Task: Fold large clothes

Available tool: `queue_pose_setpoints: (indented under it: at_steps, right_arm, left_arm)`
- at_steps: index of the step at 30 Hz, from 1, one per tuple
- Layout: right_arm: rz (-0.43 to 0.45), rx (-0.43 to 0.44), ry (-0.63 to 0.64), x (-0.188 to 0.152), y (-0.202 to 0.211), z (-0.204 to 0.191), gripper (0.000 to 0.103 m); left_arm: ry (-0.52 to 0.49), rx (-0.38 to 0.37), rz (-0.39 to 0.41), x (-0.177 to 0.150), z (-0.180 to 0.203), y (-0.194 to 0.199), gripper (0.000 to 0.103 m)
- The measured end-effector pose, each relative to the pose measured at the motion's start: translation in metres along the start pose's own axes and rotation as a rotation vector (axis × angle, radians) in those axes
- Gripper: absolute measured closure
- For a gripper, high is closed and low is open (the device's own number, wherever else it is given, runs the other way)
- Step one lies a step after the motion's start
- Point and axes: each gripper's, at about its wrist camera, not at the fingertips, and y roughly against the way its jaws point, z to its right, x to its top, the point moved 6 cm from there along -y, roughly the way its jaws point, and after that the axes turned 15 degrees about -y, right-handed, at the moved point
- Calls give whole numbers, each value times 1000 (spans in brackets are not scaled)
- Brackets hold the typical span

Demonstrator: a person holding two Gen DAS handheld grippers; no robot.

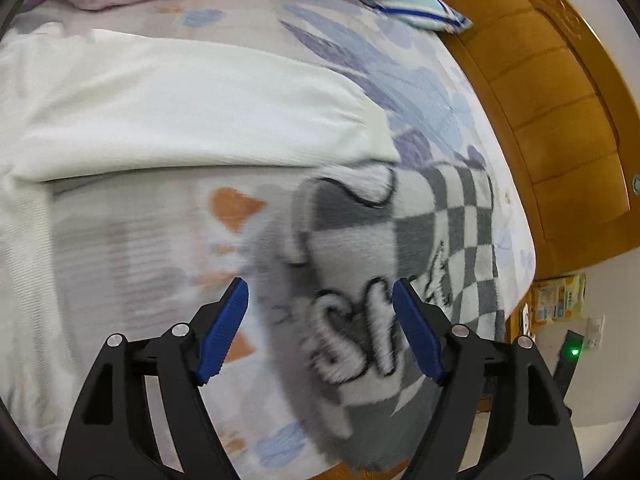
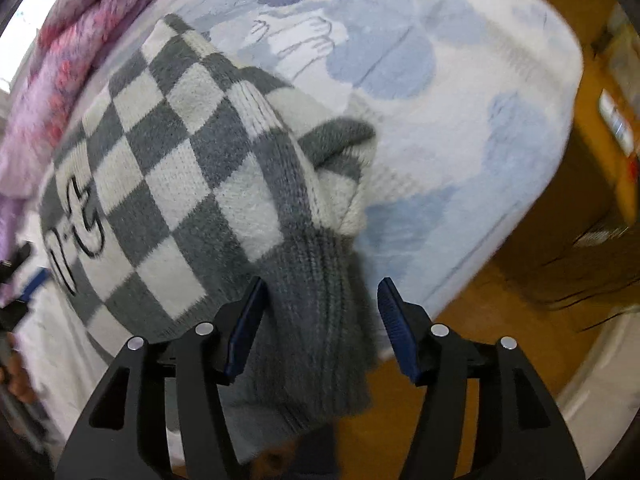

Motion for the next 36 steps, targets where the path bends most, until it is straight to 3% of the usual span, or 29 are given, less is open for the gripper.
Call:
queue_pose_setpoints:
  at_steps: [2, 6, 11, 15, 19, 23, 25, 29, 36]
  right_arm:
    - [35, -50, 95, -2, 16, -12, 48]
    - [74, 2, 245, -20, 58, -69, 48]
    - [50, 172, 329, -71, 97, -163, 48]
    - [52, 300, 381, -130, 146, -240, 48]
    - [59, 382, 408, -180, 196, -293, 39]
    - [90, 419, 438, -224, 247, -323, 38]
    - [118, 429, 458, -242, 275, -333, 29]
    - [182, 444, 484, -254, 316, -339, 23]
    - [243, 464, 524, -269, 367, -332, 17]
  left_arm:
    - [27, 34, 21, -10, -18, 31, 22]
    - [59, 126, 55, -33, -54, 94, 19]
    - [80, 227, 100, -64, -98, 179, 13]
    - [85, 309, 133, -83, -125, 247, 12]
    - [8, 395, 155, -99, -132, 310, 10]
    - [-18, 422, 186, -117, -132, 370, 8]
    - [-30, 431, 213, -123, -128, 397, 6]
    - [-50, 466, 256, -132, -113, 448, 6]
    - [-39, 507, 312, -142, -82, 500, 5]
